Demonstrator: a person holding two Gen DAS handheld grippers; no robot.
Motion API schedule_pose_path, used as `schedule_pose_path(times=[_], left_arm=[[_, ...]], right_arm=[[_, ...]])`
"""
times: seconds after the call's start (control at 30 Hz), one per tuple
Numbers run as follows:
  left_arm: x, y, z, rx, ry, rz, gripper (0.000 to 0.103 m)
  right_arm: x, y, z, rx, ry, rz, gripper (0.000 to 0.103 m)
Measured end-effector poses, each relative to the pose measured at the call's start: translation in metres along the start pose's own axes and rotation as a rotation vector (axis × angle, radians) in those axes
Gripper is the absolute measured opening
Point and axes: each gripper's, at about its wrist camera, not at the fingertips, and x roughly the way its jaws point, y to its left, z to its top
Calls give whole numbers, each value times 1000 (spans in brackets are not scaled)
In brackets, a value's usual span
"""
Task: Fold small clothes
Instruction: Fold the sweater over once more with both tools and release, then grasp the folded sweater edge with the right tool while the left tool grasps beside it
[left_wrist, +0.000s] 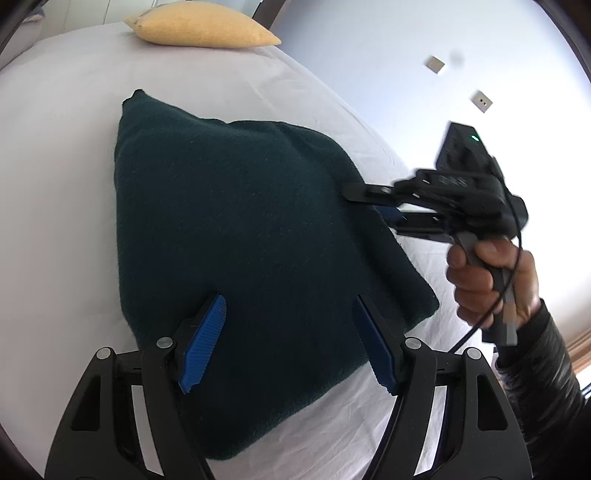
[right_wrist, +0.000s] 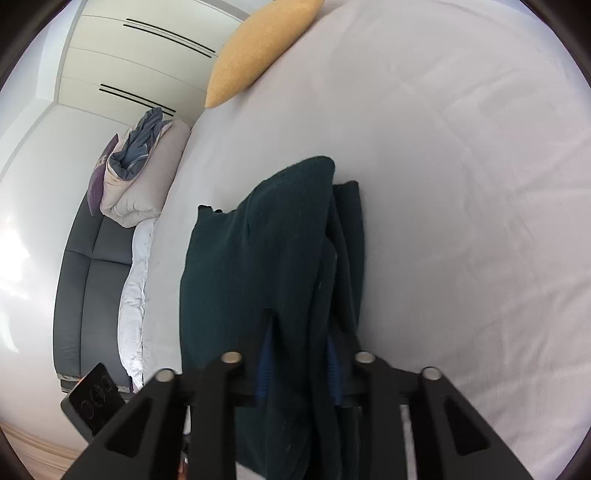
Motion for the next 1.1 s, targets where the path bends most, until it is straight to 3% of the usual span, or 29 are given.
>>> schedule_pose_path(times=[0.03,0.07,0.2,0.27,0.33,0.43,0.73,0.9,1.1], left_arm=[[0,-1,-3,1,-3,-1,70],[-2,-1,-5,4,-4,2,70],[-4,-5,-21,26,0,26,70],[-4,-7,-30,37,10,40,70],[-1,-8,-38,37,21,46,70],[-2,-3,-43,41,19,49,70],[1,0,-51,43,12,48,69],[0,2,-52,43,12,43,69],[-4,-1,-46,53,19,36,70]], right_arm=[[-4,2,-6,-10,-5,-9,46],[-8,4,-15,-16,-6,-8,49],[-18,9,-52,-61,21,-7,52],[-16,10,-63,-84,30,-30,41],[-19,2,-69,-66,20,-53,19],[-26,-16,-70,-11,-3,-30,12],[-28,-37,-78,51,-27,20,9],[-39,-33,-88,42,-49,2,9],[-25,-47,-83,60,-31,50,7]])
